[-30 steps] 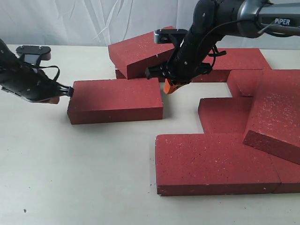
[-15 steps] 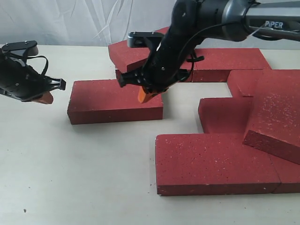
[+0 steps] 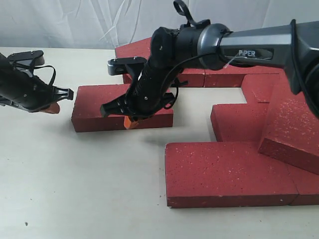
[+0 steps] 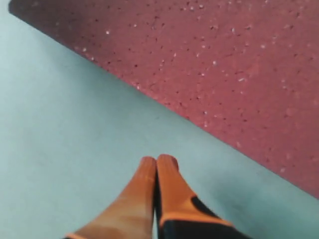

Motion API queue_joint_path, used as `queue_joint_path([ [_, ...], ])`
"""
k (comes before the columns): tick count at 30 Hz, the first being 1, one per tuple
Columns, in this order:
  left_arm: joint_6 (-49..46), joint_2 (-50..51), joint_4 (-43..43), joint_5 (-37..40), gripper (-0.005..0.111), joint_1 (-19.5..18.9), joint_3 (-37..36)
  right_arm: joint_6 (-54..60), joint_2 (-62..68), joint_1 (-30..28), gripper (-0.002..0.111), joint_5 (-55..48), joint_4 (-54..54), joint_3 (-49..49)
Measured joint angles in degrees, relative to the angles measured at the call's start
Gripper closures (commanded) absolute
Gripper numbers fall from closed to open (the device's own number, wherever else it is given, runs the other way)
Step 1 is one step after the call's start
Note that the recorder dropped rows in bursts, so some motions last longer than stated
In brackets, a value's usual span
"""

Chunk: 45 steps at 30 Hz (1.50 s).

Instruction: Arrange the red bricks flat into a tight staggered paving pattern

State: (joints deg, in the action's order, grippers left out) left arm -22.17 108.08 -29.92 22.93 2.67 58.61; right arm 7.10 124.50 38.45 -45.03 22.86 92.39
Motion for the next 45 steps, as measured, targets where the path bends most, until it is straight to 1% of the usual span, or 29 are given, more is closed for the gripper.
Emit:
queue_joint_path([
  [2, -4.18, 1.07, -3.86, -0.24, 0.107, 0.0, 0.12, 0.0, 0.87, 0.0, 0.109, 0.98, 0.65, 0.0],
  [7, -16.19, 4.1, -16.91, 0.83, 0.107, 0.0, 2.19, 0.0, 1.43, 0.0, 0.109, 3.99, 1.94, -0.2],
  [10, -19.05, 5.84, -20.97, 1.94, 0.107, 0.0, 4.18, -0.41, 1.87, 0.0, 0.109, 5.72, 2.27, -0.2],
  [20, -20.62, 11.13, -23.85, 3.2, 0.107, 0.0, 7.91, -7.51, 2.41, 0.0, 0.109, 10.55, -2.09, -0.29],
  [24, -23.37, 12.34, -26.69, 4.09, 0.107, 0.0, 9.46, -8.82, 2.41, 0.0, 0.109, 11.07, -3.95, -0.29],
  [31, -30.22, 12.95, -33.22, 3.81, 0.107, 0.0, 9.99, -10.18, 2.88, 0.0, 0.109, 13.3, -4.32, -0.29],
  [36, -32.72, 14.42, -36.71, 2.75, 0.107, 1.33, 11.68, -10.38, 3.26, 0.0, 0.109, 13.56, -4.98, -0.29],
  [41, -32.94, 16.35, -39.03, 2.75, 0.107, 2.98, 13.82, -10.38, 3.26, 0.0, 0.109, 13.45, -5.88, -0.29],
  [45, -32.94, 16.74, -40.15, 3.15, 0.107, 3.6, 14.65, -10.38, 3.26, 0.0, 0.109, 13.34, -6.01, -0.29],
])
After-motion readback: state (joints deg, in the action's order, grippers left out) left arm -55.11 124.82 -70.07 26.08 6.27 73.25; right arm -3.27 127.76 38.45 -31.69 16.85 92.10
